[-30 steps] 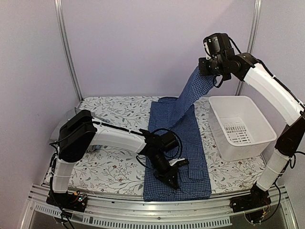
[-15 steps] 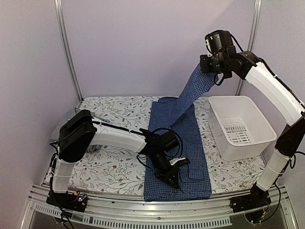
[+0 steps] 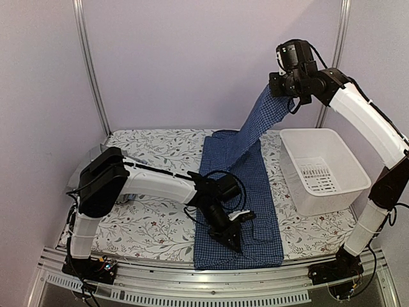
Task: Fold and stack the long sleeve shirts
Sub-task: Fold the 1/3-folded shirt at the center of the board, then fold the sleeve of the 1/3-folded shirt.
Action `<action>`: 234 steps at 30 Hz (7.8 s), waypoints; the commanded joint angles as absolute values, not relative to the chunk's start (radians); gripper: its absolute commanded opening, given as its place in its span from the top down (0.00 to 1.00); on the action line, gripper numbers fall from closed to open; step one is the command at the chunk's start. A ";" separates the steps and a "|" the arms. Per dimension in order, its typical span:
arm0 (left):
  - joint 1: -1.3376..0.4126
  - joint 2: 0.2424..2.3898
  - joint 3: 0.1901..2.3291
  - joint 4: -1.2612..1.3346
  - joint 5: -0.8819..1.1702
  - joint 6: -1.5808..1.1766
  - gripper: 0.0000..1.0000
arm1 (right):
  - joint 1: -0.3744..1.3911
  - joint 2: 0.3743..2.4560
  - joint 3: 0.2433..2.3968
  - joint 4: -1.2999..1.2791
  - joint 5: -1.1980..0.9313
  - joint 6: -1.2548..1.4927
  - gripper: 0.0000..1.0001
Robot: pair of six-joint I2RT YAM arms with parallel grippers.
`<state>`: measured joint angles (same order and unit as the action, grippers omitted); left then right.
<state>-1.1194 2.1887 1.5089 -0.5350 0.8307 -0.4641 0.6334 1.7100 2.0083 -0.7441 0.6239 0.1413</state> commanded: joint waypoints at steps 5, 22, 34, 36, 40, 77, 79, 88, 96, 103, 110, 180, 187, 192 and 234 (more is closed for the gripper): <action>-1.126 2.197 1.542 -0.523 0.838 -0.449 0.75 | 0.629 1.676 1.958 -0.753 0.601 0.154 1.00; -0.806 1.901 1.436 -0.415 0.748 -0.539 0.77 | 0.776 1.581 1.652 -0.673 0.344 0.208 1.00; -0.723 2.123 1.554 -0.391 0.684 -0.518 0.83 | 0.796 1.612 1.767 -0.728 0.516 0.238 1.00; -0.724 2.171 1.618 -0.414 0.613 -0.516 0.77 | 0.796 1.622 1.803 -0.731 0.534 0.226 1.00; -0.729 2.229 1.713 -0.403 0.461 -0.549 0.67 | 0.796 1.632 1.835 -0.732 0.549 0.222 1.00; -0.804 2.440 2.017 -0.438 0.185 -0.553 1.00 | 0.796 1.664 1.942 -0.721 0.568 0.211 1.00; -0.804 2.438 2.017 -0.428 0.198 -0.552 1.00 | 0.796 1.664 1.948 -0.722 0.571 0.207 1.00; -0.799 2.483 2.036 -0.421 0.293 -0.556 0.99 | 0.796 1.682 1.943 -0.759 0.548 0.211 1.00; -0.776 2.369 1.935 -0.385 0.306 -0.566 0.68 | 0.815 1.690 1.840 -0.784 0.477 0.215 1.00; -0.678 2.242 1.769 -0.305 0.365 -0.598 0.73 | 0.890 1.719 1.769 -0.803 0.421 0.192 1.00; -0.599 2.300 1.715 -0.262 0.461 -0.604 0.80 | 0.971 1.805 1.757 -0.841 0.373 0.217 1.00; -0.648 1.756 0.967 -0.066 0.604 -0.628 0.54 | 1.061 1.892 1.302 -0.259 0.056 0.756 0.96; -0.659 1.737 0.925 0.036 0.632 -0.662 0.54 | 1.056 1.699 1.113 -0.324 0.254 0.867 0.57; -0.665 1.690 0.897 0.072 0.616 -0.703 0.54 | 1.041 1.541 0.932 -0.297 0.332 0.943 0.49; -0.634 1.829 0.974 0.037 0.709 -0.728 0.52 | 1.040 1.858 1.231 -0.117 0.028 0.629 0.73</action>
